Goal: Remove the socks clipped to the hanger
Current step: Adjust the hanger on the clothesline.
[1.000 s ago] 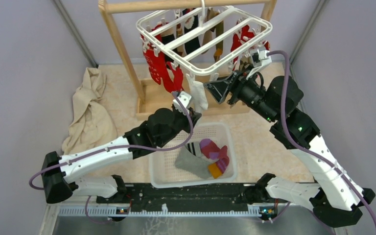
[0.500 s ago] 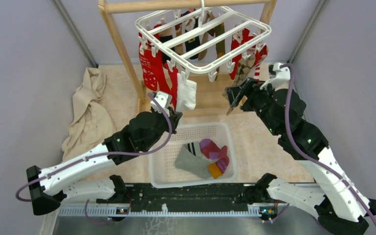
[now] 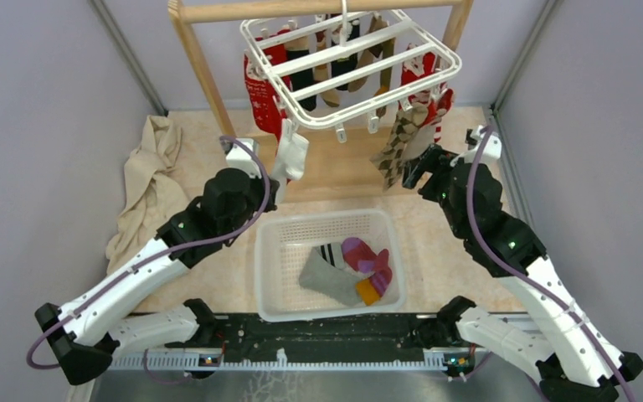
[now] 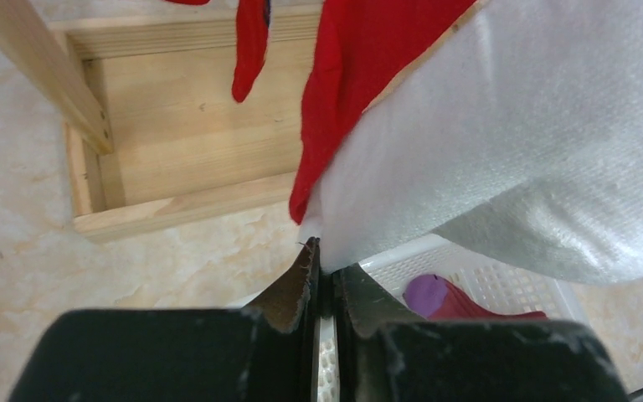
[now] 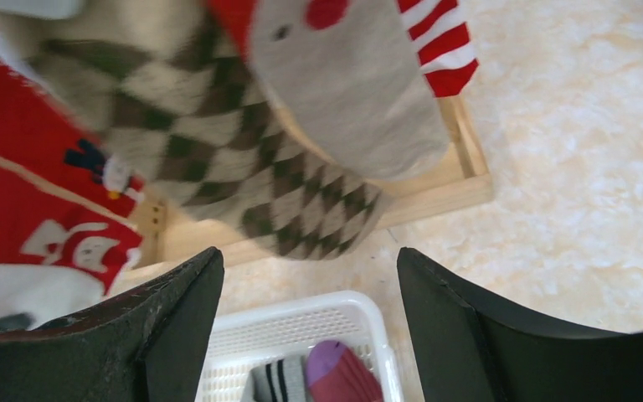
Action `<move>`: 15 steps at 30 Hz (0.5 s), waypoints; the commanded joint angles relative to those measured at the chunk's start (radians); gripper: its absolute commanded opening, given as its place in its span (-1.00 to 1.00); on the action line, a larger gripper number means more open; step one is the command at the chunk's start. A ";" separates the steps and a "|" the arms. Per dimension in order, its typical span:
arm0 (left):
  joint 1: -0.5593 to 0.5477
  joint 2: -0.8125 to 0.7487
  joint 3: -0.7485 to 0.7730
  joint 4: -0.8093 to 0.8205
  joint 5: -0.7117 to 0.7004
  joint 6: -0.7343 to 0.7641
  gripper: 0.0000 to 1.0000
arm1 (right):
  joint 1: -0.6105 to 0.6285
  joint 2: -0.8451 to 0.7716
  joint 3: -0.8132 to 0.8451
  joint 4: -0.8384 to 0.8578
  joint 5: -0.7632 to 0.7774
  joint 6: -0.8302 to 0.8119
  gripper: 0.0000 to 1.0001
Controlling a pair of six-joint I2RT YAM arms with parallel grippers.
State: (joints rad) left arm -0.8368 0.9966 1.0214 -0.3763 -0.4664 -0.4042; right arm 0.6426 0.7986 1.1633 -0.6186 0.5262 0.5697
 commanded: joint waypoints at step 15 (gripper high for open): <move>0.317 -0.028 0.111 -0.232 0.173 -0.009 -0.70 | -0.281 0.003 -0.149 0.332 -0.446 -0.051 0.56</move>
State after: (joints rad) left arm -0.6060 0.9485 1.1069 -0.5533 -0.4110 -0.4248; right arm 0.3717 0.8146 1.0130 -0.4267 0.1886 0.5682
